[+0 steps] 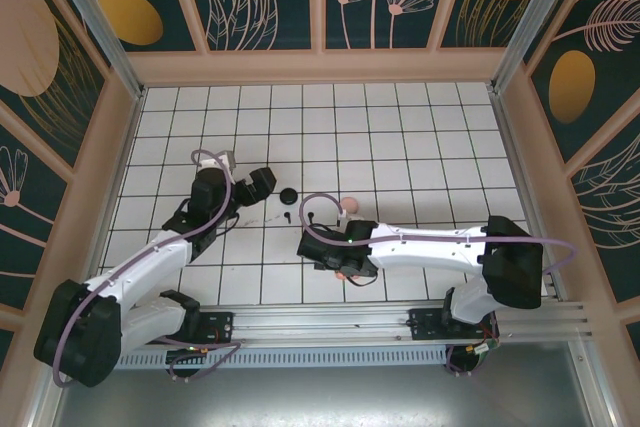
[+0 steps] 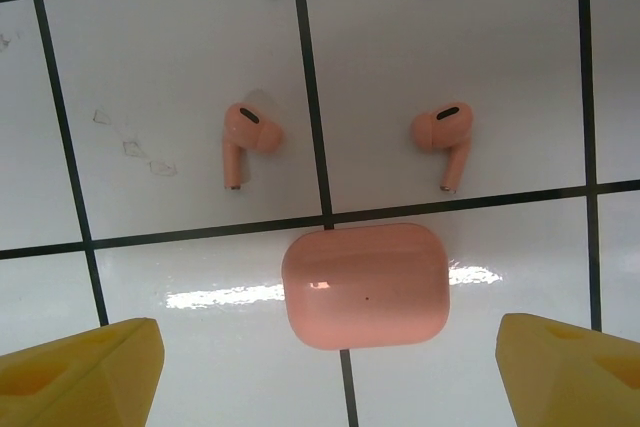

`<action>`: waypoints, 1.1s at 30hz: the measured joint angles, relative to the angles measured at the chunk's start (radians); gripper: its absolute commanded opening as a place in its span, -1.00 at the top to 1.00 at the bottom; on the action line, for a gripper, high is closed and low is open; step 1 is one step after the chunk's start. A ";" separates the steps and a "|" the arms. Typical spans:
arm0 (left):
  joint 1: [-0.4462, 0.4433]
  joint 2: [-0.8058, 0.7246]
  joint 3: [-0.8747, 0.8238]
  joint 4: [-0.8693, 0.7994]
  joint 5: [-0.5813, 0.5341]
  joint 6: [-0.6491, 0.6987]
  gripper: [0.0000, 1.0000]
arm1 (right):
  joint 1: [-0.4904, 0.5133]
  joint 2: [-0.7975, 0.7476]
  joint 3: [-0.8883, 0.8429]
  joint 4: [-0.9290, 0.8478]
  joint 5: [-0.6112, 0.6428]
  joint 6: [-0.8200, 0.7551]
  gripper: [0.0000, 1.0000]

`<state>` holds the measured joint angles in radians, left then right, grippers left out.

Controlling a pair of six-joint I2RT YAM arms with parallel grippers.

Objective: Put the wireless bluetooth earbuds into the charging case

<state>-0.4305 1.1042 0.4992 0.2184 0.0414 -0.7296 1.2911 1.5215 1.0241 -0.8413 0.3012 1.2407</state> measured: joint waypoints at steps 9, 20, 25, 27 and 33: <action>-0.016 0.010 0.002 -0.014 -0.046 0.004 -0.97 | -0.011 0.002 -0.081 0.074 -0.043 0.002 -0.77; -0.023 0.010 0.002 -0.016 -0.051 0.004 -0.97 | -0.076 0.002 -0.172 0.201 -0.093 -0.057 -0.77; -0.023 0.010 0.002 -0.017 -0.051 0.004 -0.97 | -0.078 0.005 -0.172 0.225 -0.109 -0.089 -0.78; -0.023 0.010 0.002 -0.017 -0.051 0.003 -0.97 | -0.078 0.015 -0.172 0.231 -0.116 -0.100 -0.77; -0.025 0.009 0.002 -0.017 -0.051 0.003 -0.97 | -0.078 0.059 -0.172 0.232 -0.120 -0.114 -0.77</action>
<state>-0.4553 1.1133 0.5011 0.2012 -0.0097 -0.7261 1.2133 1.5803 0.8520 -0.6094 0.1810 1.1263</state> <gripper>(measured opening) 0.985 0.886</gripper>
